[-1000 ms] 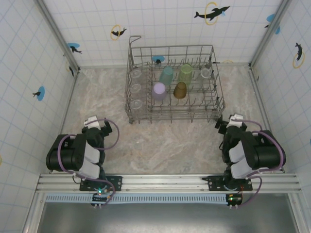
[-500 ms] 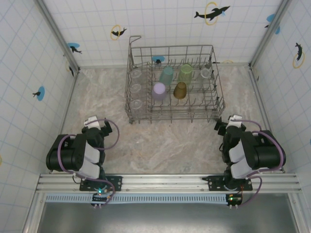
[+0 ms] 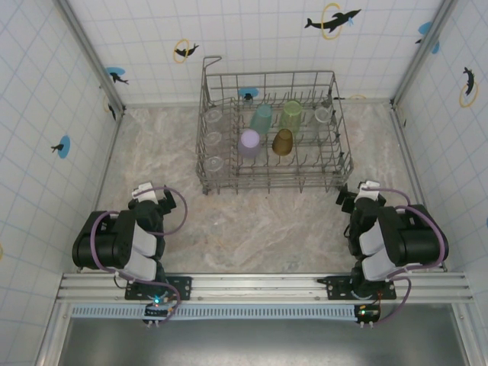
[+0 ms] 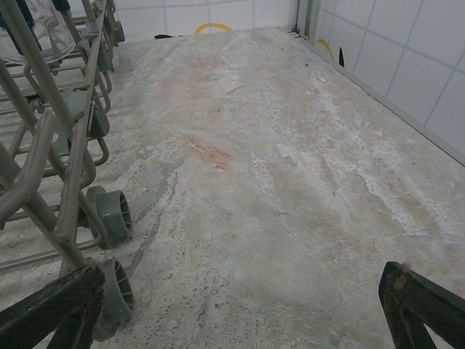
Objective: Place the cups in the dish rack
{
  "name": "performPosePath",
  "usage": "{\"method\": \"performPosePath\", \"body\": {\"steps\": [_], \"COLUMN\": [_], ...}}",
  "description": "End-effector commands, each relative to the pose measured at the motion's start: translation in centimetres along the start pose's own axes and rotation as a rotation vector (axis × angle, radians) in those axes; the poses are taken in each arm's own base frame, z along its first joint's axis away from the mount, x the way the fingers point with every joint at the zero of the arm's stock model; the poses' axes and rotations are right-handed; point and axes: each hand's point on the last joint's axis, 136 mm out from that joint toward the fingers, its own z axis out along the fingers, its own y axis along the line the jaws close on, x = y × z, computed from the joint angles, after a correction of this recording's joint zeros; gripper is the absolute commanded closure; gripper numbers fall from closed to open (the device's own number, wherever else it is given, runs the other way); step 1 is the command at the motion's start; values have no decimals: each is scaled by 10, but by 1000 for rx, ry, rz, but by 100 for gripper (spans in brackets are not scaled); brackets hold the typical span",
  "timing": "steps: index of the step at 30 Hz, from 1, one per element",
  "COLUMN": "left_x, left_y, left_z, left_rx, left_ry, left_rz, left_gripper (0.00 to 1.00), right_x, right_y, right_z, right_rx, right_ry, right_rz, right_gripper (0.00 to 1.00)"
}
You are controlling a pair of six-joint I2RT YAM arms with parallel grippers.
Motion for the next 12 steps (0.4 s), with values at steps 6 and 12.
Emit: {"method": "performPosePath", "body": {"steps": [6,12], "left_x": [-1,0], "left_y": [2,2], "left_z": [-4,-4], "left_rx": [1,2], "left_ry": [-14,-12], "left_rz": [9,10], "left_gripper": [2,2], "right_x": [4,5], "right_y": [-4,-4], "right_z": [-5,-6], "right_rx": [9,6], "right_ry": [5,5], "right_rz": [4,4], "right_gripper": [0,0]}}
